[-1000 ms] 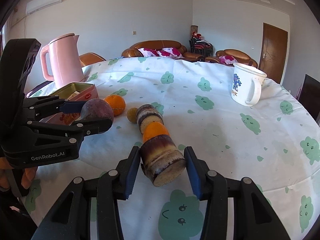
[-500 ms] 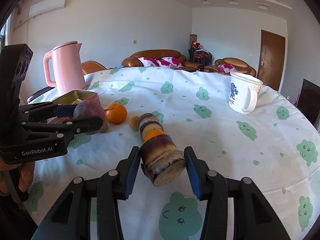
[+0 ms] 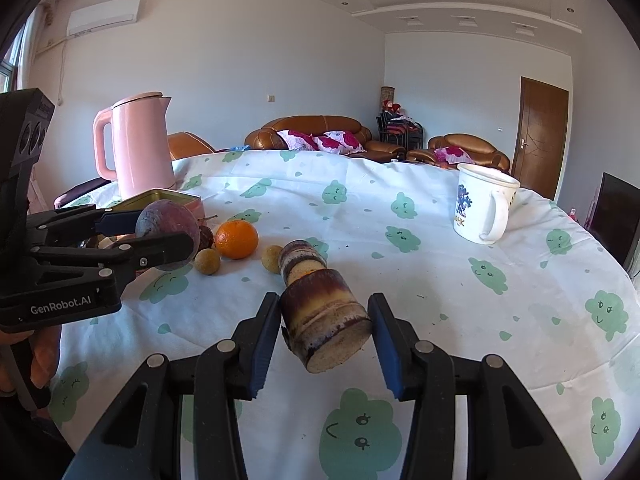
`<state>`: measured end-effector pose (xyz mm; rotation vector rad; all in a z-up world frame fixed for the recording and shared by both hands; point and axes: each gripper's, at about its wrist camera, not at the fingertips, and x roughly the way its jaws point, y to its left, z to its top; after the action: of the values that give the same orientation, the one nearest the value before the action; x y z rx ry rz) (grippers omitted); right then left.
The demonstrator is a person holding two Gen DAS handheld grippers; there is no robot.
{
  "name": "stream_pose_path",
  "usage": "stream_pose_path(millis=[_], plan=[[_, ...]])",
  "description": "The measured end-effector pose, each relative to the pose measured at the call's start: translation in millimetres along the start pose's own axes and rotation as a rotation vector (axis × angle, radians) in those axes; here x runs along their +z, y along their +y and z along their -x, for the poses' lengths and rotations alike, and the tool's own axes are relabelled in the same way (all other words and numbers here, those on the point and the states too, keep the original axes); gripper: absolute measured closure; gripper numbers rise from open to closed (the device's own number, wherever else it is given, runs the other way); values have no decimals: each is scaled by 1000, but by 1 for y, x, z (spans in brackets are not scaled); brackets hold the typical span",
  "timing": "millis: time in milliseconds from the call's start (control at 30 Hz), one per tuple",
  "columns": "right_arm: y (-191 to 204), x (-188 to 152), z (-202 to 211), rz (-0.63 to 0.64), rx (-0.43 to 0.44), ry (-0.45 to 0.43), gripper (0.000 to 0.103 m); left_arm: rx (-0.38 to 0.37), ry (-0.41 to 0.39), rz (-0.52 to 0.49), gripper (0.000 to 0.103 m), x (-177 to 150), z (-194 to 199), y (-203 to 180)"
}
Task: Organize fruits
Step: 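Lift the sugarcane piece with the right tool while the left tool lifts the passion fruit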
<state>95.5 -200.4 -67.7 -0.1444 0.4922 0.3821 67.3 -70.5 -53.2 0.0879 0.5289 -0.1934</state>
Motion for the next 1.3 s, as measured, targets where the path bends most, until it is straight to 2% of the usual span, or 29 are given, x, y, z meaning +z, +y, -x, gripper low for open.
stream_pose_path(millis=[400, 1300], plan=[[5, -2, 11, 19, -17, -68, 56, 21, -51, -8, 49, -2, 13, -2], [13, -7, 30, 66, -28, -196, 56, 39, -112, -1, 49, -8, 31, -2]])
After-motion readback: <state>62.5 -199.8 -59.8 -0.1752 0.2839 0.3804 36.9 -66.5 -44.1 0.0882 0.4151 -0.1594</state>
